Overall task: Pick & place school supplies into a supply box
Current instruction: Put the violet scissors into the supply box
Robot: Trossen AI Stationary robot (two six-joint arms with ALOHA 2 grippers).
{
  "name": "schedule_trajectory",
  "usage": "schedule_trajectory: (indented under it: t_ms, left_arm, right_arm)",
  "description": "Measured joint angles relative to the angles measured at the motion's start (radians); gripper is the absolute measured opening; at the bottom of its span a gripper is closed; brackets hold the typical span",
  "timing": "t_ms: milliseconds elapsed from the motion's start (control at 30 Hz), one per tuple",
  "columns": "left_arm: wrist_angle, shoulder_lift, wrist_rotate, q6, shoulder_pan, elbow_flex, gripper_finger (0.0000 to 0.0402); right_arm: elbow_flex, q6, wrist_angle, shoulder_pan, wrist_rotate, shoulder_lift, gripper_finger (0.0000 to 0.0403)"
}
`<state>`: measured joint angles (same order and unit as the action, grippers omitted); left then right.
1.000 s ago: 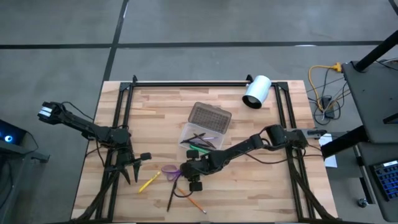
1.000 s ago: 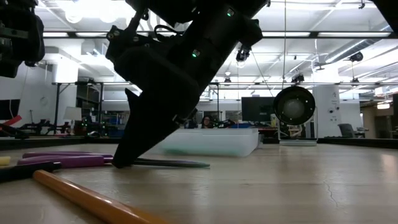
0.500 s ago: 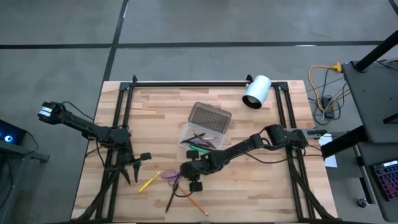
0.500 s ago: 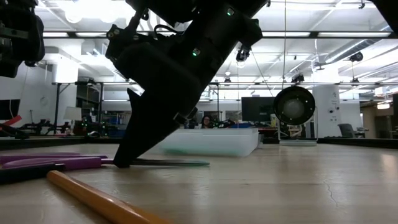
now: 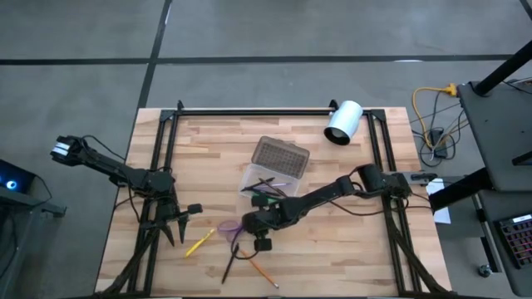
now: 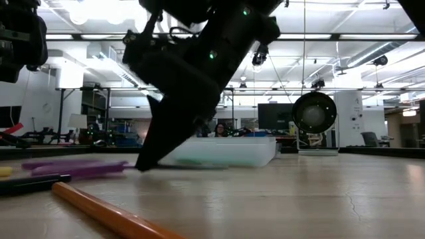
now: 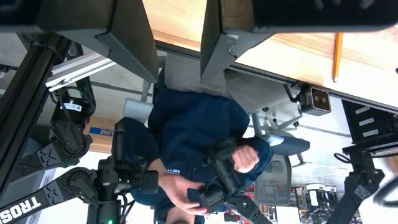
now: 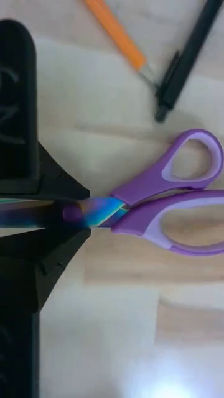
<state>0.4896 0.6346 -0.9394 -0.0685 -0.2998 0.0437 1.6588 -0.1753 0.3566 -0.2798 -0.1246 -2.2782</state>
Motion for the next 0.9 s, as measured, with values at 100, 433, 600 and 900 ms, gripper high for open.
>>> schedule_trajectory:
  t_ms: [100,433,600,900]
  left_arm:
    - [0.000,0.000,0.000,0.000,0.000,0.000,0.0105]
    - [0.000,0.000,0.000,0.000,0.000,0.000,0.0105]
    - [0.000,0.000,0.000,0.000,0.000,0.000,0.0105]
    - [0.000,0.000,0.000,0.000,0.000,0.000,0.0105]
  right_arm:
    - [0.001,0.003,0.040,-0.008,-0.078,0.028,0.0041]
    - [0.003,-0.003,0.111,-0.028,-0.201,0.094,0.0041]
    - [0.003,-0.013,0.157,-0.027,-0.239,0.101,0.0041]
    - [-0.044,-0.009,0.164,-0.022,-0.297,0.142,0.0041]
